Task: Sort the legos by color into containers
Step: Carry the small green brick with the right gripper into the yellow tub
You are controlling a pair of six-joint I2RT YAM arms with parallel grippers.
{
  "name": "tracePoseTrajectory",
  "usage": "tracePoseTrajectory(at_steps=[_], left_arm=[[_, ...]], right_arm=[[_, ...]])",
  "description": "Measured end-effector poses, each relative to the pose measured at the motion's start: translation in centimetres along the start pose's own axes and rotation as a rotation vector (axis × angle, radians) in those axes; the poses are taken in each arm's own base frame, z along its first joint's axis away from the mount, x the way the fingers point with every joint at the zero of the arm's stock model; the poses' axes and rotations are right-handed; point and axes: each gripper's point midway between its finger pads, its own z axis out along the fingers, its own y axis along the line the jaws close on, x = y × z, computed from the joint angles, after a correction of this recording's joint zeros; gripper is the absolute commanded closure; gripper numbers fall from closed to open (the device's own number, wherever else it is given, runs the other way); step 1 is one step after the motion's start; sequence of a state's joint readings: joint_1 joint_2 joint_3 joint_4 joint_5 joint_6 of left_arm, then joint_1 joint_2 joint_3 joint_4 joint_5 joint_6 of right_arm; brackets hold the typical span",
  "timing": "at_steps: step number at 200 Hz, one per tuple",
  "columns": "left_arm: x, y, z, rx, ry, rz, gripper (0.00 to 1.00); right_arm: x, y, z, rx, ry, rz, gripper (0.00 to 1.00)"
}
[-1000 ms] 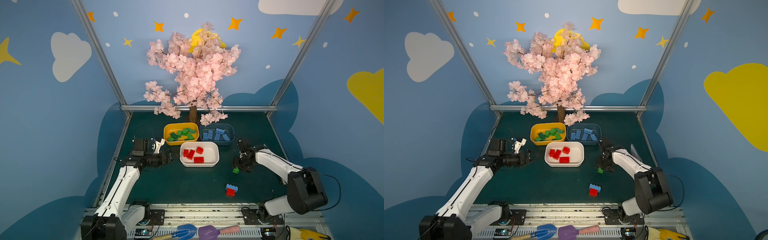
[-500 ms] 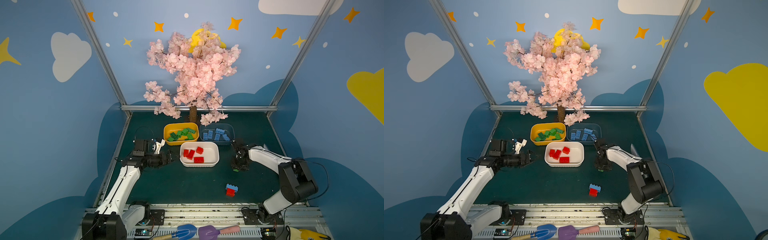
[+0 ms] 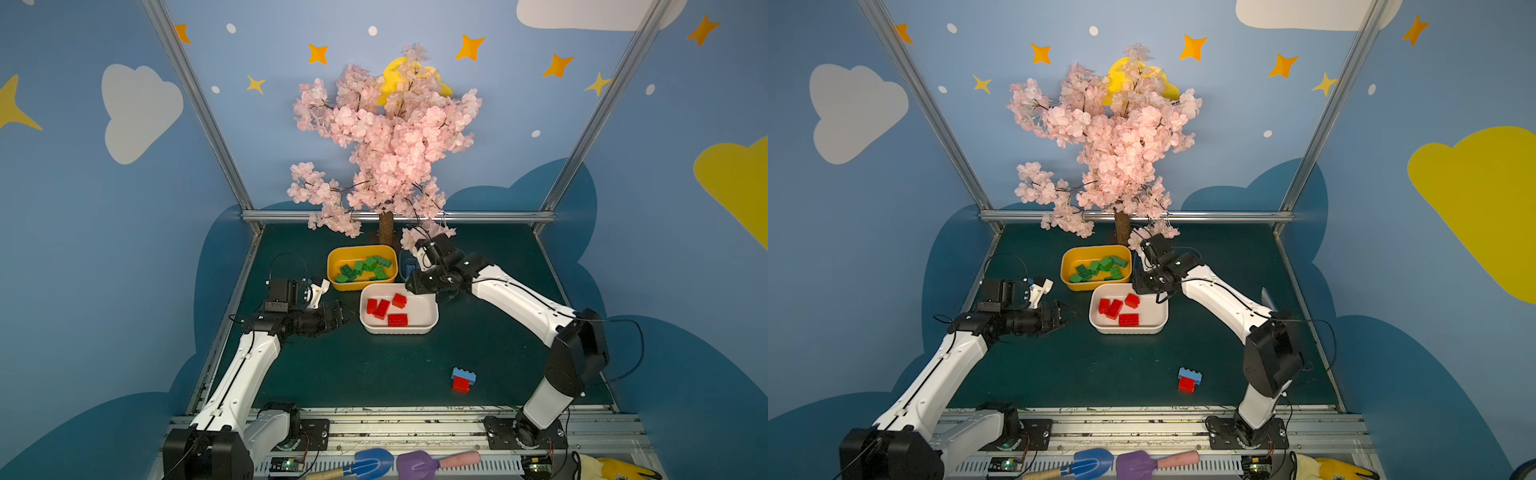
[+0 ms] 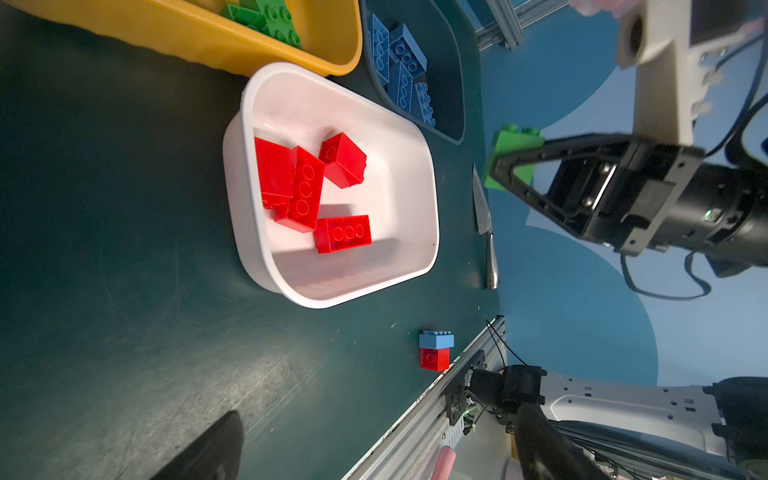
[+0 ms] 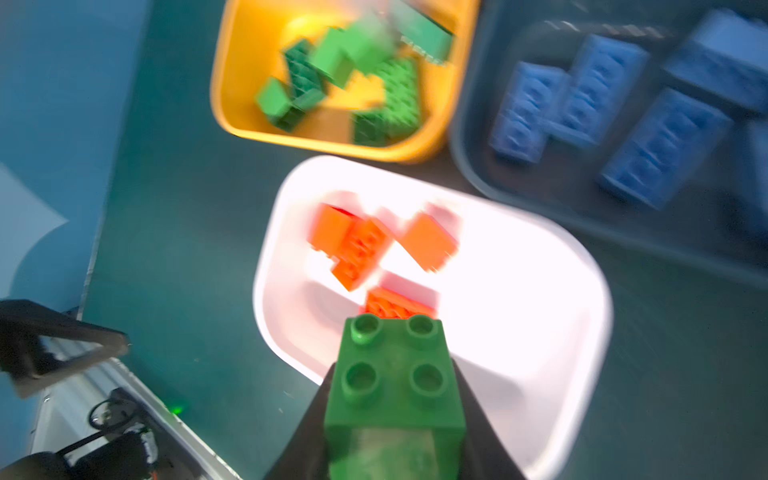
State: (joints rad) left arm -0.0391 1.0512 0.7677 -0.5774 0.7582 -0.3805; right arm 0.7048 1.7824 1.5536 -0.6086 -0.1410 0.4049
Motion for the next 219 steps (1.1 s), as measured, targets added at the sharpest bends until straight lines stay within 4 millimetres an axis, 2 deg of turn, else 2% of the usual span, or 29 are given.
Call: tracePoseTrajectory(at_steps=[19, 49, 72, 93, 127, 155, 184, 219], left_arm=[[0.0, -0.2, -0.3, -0.007, -0.005, 0.011, 0.00], [0.1, -0.2, -0.4, -0.014, -0.006, 0.014, 0.00], [0.2, -0.1, -0.6, -0.021, -0.008, 0.010, 0.01], [0.3, 0.0, -0.6, -0.025, -0.006, 0.005, 0.01], [0.4, 0.1, -0.6, -0.029, -0.003, 0.001, 0.00], [0.4, 0.1, -0.6, -0.029, -0.004, 0.001, 0.01], [0.4, 0.1, -0.6, -0.029, -0.004, 0.001, 0.00], [0.4, 0.0, -0.7, -0.029, -0.005, 0.003, 0.00]], right_arm=[[-2.0, 1.4, 2.8, -0.038, 0.008, -0.057, 0.83], [-4.4, 2.4, 7.5, -0.062, 0.021, -0.138, 0.83], [-5.4, 2.6, 10.4, -0.064, 0.033, -0.185, 0.83], [-5.6, 2.6, 12.1, -0.074, 0.034, -0.223, 0.81], [-6.5, 3.3, 13.6, -0.120, -0.020, -0.277, 0.77], [-7.6, 4.1, 14.6, -0.151, -0.085, -0.299, 0.66], [-7.6, 4.2, 15.6, -0.157, -0.092, -0.315, 0.46], [-7.7, 4.3, 15.1, -0.162, -0.106, -0.328, 0.40]])
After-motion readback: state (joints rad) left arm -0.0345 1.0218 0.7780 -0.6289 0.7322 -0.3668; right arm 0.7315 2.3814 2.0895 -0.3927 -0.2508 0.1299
